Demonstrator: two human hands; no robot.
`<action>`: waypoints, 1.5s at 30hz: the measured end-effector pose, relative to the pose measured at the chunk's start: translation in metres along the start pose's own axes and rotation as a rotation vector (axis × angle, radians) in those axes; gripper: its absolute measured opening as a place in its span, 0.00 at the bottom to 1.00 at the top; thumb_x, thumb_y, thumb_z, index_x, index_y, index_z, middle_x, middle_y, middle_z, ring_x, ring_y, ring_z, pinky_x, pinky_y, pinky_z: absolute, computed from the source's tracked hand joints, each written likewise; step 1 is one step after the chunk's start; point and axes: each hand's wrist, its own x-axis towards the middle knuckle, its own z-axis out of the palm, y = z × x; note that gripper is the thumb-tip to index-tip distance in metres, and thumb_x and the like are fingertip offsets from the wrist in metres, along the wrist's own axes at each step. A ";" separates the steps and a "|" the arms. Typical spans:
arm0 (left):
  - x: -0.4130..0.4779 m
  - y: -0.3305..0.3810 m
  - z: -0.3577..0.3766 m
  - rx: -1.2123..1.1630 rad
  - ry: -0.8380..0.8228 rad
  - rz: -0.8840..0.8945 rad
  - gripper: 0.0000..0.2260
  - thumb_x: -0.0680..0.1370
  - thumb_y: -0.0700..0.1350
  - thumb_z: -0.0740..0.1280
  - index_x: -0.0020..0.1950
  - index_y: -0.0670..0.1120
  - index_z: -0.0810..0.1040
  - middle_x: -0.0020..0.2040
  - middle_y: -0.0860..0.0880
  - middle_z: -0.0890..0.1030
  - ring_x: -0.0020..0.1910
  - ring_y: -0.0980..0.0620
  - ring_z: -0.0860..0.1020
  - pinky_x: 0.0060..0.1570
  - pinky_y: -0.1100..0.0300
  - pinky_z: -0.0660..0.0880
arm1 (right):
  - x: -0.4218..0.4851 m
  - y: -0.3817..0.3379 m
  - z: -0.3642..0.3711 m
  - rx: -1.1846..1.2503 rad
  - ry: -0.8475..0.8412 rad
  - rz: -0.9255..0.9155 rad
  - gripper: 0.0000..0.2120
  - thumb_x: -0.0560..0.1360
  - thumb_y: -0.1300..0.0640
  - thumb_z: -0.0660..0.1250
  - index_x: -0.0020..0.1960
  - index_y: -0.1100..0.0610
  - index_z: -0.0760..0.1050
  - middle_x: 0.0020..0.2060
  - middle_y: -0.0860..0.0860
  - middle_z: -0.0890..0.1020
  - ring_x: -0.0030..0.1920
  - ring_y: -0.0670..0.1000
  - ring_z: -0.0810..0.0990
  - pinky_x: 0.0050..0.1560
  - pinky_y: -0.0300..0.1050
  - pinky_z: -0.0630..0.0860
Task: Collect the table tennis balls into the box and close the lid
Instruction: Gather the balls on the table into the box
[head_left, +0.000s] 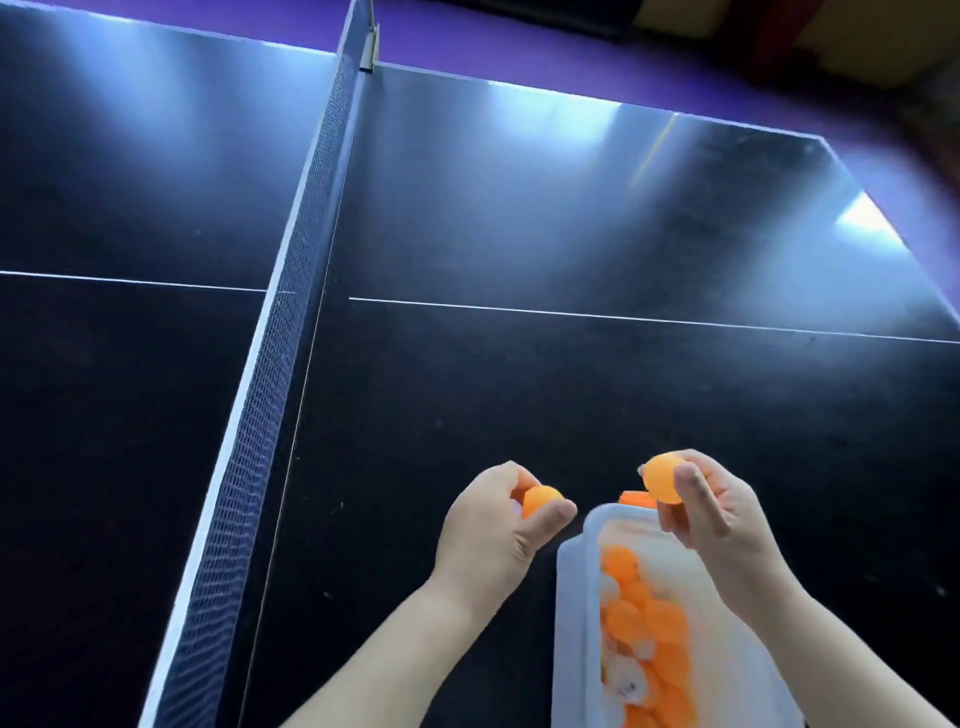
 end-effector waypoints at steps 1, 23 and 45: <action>-0.009 0.005 0.009 -0.007 -0.009 0.035 0.17 0.68 0.65 0.69 0.37 0.52 0.72 0.34 0.56 0.73 0.32 0.61 0.71 0.32 0.68 0.67 | -0.016 0.005 -0.012 -0.016 0.004 -0.015 0.17 0.77 0.42 0.61 0.40 0.54 0.78 0.24 0.51 0.72 0.25 0.42 0.69 0.30 0.30 0.68; -0.133 0.039 0.145 0.380 0.214 0.045 0.22 0.74 0.55 0.67 0.66 0.51 0.68 0.56 0.56 0.70 0.59 0.56 0.70 0.54 0.62 0.67 | -0.132 0.105 -0.107 -0.490 0.059 0.122 0.13 0.71 0.45 0.68 0.43 0.52 0.67 0.35 0.47 0.76 0.35 0.49 0.75 0.34 0.46 0.71; -0.253 -0.005 0.088 0.590 0.095 -0.147 0.05 0.77 0.44 0.59 0.48 0.44 0.71 0.42 0.48 0.77 0.41 0.46 0.77 0.37 0.54 0.71 | -0.248 0.095 -0.067 -0.235 0.176 0.276 0.06 0.73 0.55 0.62 0.45 0.58 0.71 0.40 0.52 0.79 0.40 0.54 0.78 0.39 0.49 0.76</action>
